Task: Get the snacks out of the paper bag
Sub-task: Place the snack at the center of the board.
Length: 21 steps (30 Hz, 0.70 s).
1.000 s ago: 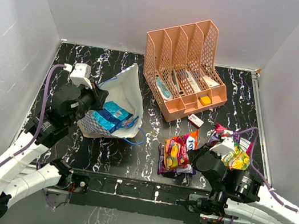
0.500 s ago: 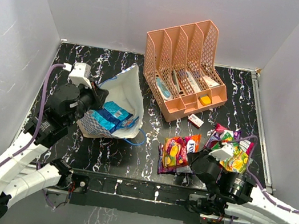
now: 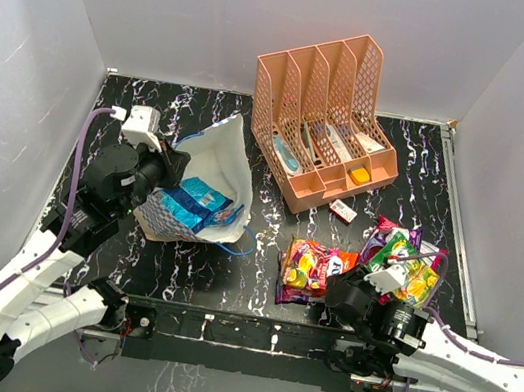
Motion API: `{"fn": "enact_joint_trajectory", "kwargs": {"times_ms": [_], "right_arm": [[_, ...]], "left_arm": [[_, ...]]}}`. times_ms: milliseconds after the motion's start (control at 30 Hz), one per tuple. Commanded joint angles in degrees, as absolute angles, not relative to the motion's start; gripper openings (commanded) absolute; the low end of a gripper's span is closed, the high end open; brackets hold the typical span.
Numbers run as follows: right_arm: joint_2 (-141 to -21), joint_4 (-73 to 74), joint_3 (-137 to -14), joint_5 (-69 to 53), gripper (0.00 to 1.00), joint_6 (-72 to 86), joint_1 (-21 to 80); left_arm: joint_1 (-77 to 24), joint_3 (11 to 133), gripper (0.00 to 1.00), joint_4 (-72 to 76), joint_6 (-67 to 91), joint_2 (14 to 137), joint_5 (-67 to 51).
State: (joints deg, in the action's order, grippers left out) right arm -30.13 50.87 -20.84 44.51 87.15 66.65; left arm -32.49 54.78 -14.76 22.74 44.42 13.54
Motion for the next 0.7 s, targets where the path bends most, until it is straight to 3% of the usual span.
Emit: {"fn": "enact_joint_trajectory", "kwargs": {"times_ms": [0, 433, 667], "right_arm": [[-29.5, 55.3, -23.1, 44.6, 0.39, 94.1, 66.6], [-21.8, 57.0, -33.2, 43.5, 0.77, 83.0, 66.6], [-24.4, 42.8, -35.3, 41.3, 0.83, 63.6, 66.6]], "left_arm": [[-32.7, 56.7, 0.0, -13.4, 21.1, 44.6, 14.5], [-32.7, 56.0, 0.0, -5.5, 16.2, 47.4, 21.3], [-32.7, 59.3, 0.0, 3.2, 5.3, 52.6, 33.3]]}}
